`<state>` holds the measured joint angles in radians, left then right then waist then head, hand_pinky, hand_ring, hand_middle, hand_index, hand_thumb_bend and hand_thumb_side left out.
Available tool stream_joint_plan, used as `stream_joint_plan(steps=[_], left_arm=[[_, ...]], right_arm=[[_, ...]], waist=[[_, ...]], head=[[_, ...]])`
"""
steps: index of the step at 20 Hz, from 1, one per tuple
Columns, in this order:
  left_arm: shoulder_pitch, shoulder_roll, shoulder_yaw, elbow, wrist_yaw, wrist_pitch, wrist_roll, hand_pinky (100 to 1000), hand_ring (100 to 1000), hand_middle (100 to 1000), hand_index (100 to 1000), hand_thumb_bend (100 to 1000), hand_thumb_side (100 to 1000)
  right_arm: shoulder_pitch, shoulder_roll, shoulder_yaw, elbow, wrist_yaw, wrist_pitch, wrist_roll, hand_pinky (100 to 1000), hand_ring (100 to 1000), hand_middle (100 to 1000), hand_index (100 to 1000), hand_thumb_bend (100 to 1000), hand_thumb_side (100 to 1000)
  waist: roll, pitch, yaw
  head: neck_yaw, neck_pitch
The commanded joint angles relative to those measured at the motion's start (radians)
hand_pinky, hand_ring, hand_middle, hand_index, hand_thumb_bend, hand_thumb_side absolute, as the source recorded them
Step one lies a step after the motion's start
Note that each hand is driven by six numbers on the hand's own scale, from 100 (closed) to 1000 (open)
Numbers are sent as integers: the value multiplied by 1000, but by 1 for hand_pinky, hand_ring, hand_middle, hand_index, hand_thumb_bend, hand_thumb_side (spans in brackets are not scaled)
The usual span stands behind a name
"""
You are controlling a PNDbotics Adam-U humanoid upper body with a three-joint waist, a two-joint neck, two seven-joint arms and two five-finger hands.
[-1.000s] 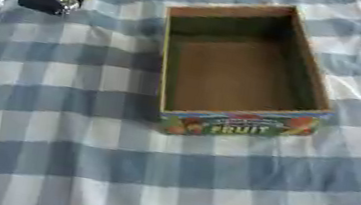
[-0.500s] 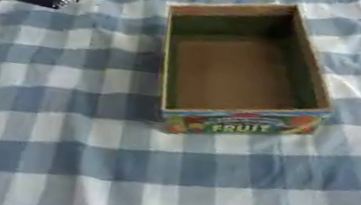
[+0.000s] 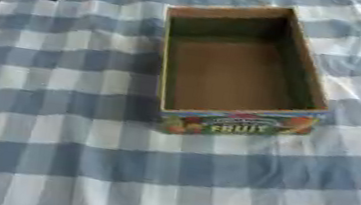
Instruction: Pick up objects on the table and place them in the box.
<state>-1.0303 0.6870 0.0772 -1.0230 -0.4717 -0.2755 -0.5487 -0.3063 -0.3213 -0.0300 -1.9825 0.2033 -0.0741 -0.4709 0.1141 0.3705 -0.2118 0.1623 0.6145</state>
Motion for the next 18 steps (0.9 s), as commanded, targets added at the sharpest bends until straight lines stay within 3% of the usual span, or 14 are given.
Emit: stream_joint_plan(steps=[1,6,11,18], left_arm=[[-16,-2,-22,-90,-7,-23,31,683,812,778,745,100,249],[-20,-94,-57,-195,-67,-36,69,679,808,767,742,100,247],[-29,-194,-60,-232,-172,-32,98,675,795,744,731,100,248],[-20,-292,-92,-225,-396,-107,149,692,782,712,724,100,246]], right_arm=[[-6,-9,-9,-18,-6,-3,-3,934,881,651,830,100,726],[-15,-5,-15,-18,-9,-8,-11,931,878,654,830,100,720],[-26,-2,-29,-18,-9,-19,-35,926,873,656,830,100,712],[-49,3,-36,-18,-13,-41,-66,923,869,658,830,100,705]], waist=[[-12,-31,0],[-25,-44,-10],[-39,-53,-21],[-48,-56,-36]], head=[[-15,9],[-30,15],[-19,18],[2,25]])
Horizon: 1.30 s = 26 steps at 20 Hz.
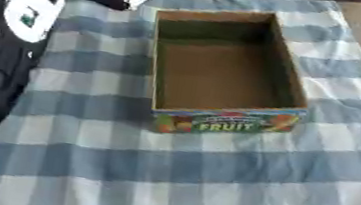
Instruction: Pick up objects on the table and place them in the box.
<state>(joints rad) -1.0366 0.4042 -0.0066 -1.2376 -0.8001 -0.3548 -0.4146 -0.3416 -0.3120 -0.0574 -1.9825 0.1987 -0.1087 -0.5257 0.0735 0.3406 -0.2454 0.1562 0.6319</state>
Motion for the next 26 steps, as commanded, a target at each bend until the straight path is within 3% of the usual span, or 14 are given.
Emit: stream_joint_plan(steps=[1,9,14,22,26], left_arm=[[-11,-18,-13,0,-96,-40,18,695,780,708,723,100,245],[-4,-52,-32,91,-266,-150,66,706,775,691,720,100,244],[-19,-75,-28,154,-339,-212,155,703,770,677,718,100,245],[-36,-91,-48,195,-499,-251,277,726,763,650,732,100,231],[-44,-81,-45,184,-593,-222,310,736,750,624,715,100,228]], right_arm=[[-16,-5,-8,-18,-10,-8,-13,923,868,658,830,100,704],[-30,-2,-10,-18,-19,-27,-46,922,864,656,826,100,700],[-42,9,-4,-18,-30,-35,-54,923,864,655,825,100,701],[-47,23,4,-18,-40,-34,-47,927,866,653,825,100,704],[-43,24,7,-18,-40,-31,-43,928,867,653,826,100,707]], waist=[[-9,-26,-4],[-8,-25,-16],[-8,-19,-38],[1,-12,-54],[6,-14,-48]], head=[[10,10],[20,11],[44,-1],[58,-7],[52,-3]])
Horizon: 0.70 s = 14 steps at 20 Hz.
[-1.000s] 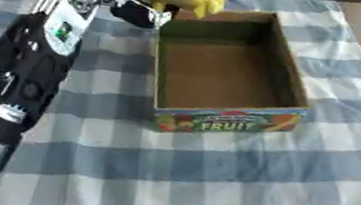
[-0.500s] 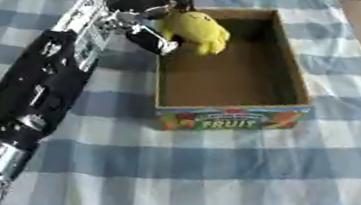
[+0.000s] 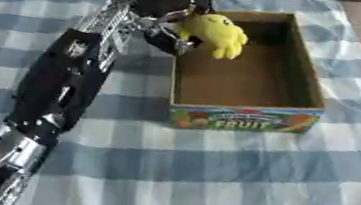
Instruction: Pick up objects on the table and place them in the box.
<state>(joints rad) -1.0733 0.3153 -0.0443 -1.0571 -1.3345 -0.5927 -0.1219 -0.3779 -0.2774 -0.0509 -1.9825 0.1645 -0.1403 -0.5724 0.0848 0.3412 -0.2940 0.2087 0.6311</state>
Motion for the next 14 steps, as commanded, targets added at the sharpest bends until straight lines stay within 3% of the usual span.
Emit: stream_joint_plan(steps=[1,4,14], left_arm=[[-11,12,-5,-6,-73,31,27,738,746,614,707,100,222],[-28,25,-10,-45,-97,66,52,744,747,609,712,100,223],[-33,6,-24,-71,-42,70,20,735,748,615,713,100,232]], right_arm=[[-5,-11,1,-18,-5,1,4,929,868,652,826,100,708],[0,-12,1,-18,-5,4,2,929,867,653,825,100,709],[-15,-10,-3,-18,-16,-12,-29,927,864,655,825,100,707]], waist=[[-4,-17,3],[-1,-22,9],[-2,-35,-16]], head=[[-1,1],[0,7],[24,14]])
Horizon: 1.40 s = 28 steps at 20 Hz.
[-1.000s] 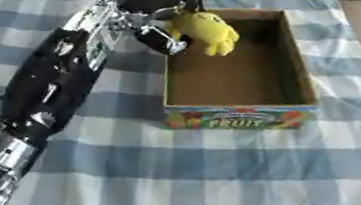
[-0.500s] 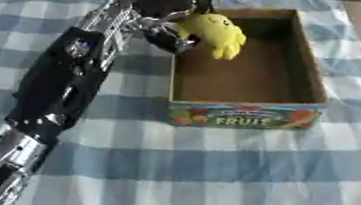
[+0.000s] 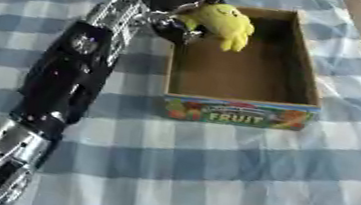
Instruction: Pick up objects on the table and place them in the box.
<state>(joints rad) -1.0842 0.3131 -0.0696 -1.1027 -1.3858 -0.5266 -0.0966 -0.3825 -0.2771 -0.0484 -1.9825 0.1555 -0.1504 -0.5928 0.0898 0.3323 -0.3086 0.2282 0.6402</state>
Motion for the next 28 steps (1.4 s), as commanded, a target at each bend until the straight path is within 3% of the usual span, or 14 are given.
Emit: stream_joint_plan(steps=[1,9,12,19,20,21,26,28], left_arm=[[-22,8,2,-27,10,7,-2,733,748,615,713,100,234],[-10,-14,-16,9,20,-50,-26,730,753,627,724,100,227],[-9,-19,-20,32,-32,-83,-10,739,754,623,728,100,216],[1,-28,-26,88,-166,-159,43,780,776,655,839,100,208],[2,-28,-27,92,-185,-165,44,793,784,664,863,118,273],[2,-29,-28,94,-202,-171,44,807,793,672,893,187,395],[7,-33,-25,78,-242,-172,51,819,803,679,948,468,809],[7,-34,-19,66,-230,-157,66,815,803,675,959,568,894]], right_arm=[[-10,-9,-5,-18,-7,0,-9,927,864,654,825,100,707],[-17,2,-1,-18,-14,2,-10,929,864,653,824,100,709],[-21,7,3,-18,-19,3,-8,930,865,652,824,100,710],[-19,10,3,-18,-22,3,-11,931,866,651,824,100,713],[-18,9,3,-18,-22,3,-11,931,866,650,824,100,712],[-18,9,3,-18,-23,4,-11,932,866,650,824,100,712],[-15,11,3,-18,-24,4,-11,932,866,650,824,100,710],[-15,12,4,-18,-25,5,-10,932,866,649,824,100,710]], waist=[[-6,-27,-1],[1,-20,-27],[2,-17,-42],[5,-12,-44],[6,-12,-44],[6,-12,-45],[2,-14,-44],[0,-15,-45]], head=[[4,6],[19,-3],[31,-6],[32,-7],[32,-6],[33,-4],[37,3],[39,4]])
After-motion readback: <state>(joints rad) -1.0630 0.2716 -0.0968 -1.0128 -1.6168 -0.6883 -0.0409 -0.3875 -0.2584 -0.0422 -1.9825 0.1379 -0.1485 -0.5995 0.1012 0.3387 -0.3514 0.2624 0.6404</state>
